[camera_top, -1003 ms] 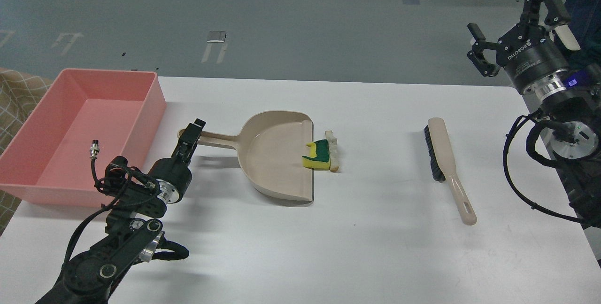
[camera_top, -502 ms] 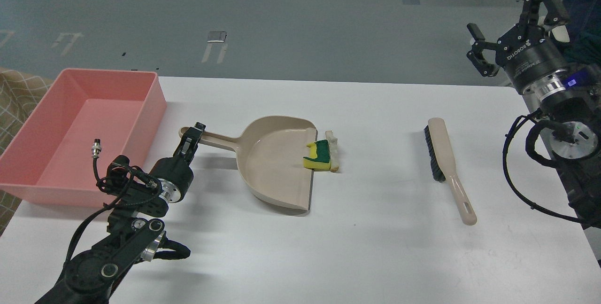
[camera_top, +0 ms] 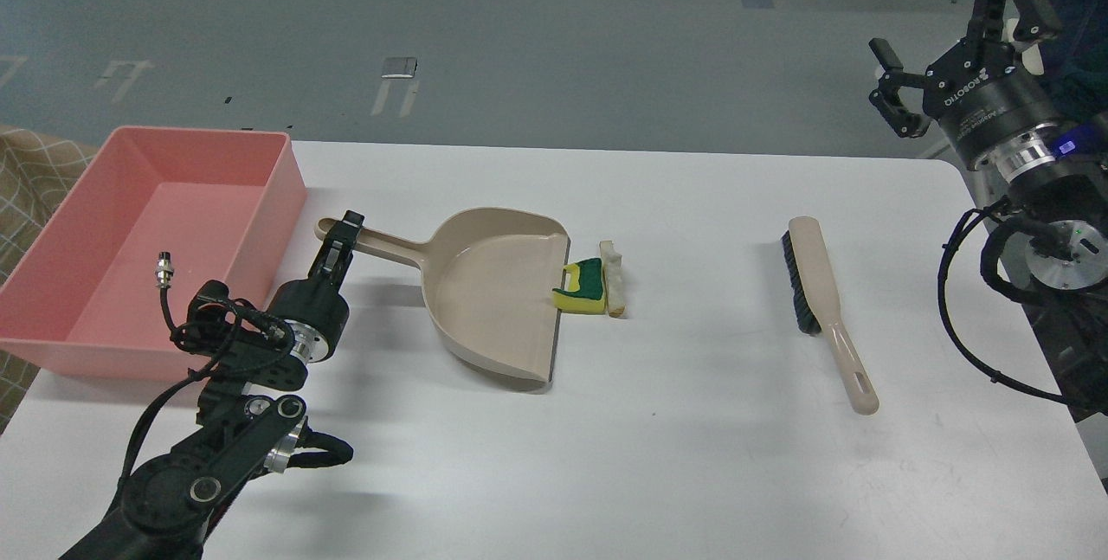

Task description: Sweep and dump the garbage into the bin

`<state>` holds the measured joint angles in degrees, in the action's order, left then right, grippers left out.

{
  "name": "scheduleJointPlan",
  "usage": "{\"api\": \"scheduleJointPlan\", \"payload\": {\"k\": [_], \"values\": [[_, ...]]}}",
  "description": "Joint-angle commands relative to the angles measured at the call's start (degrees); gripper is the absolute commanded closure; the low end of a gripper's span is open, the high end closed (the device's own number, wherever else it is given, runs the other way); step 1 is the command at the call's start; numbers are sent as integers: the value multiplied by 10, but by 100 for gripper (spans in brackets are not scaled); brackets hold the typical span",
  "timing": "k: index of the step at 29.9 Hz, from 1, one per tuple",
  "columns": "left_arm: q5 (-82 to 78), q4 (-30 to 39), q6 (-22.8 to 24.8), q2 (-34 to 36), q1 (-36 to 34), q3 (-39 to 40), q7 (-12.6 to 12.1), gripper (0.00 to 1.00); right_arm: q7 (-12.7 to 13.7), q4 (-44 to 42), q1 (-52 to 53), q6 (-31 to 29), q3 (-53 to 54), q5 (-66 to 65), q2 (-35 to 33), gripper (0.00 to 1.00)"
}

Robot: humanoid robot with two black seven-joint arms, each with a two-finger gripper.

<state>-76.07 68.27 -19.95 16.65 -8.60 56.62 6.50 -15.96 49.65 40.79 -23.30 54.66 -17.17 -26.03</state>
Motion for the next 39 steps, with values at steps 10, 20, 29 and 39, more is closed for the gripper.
{"api": "scheduleJointPlan", "payload": {"k": [10,20,29,39], "values": [[-2,0,-11,1,-2,0,5,100,19,126,-7,1,-92,-143,-155,0],[-2,0,-12,1,-7,0,6,100,71,248,-10,12,-184,-285,-333,0],[-2,1,-12,0,-10,0,6,100,81,350,-41,20,-284,-414,-454,0],[-2,3,-12,-7,-10,0,6,100,115,378,-76,31,-295,-436,-439,1]]}}
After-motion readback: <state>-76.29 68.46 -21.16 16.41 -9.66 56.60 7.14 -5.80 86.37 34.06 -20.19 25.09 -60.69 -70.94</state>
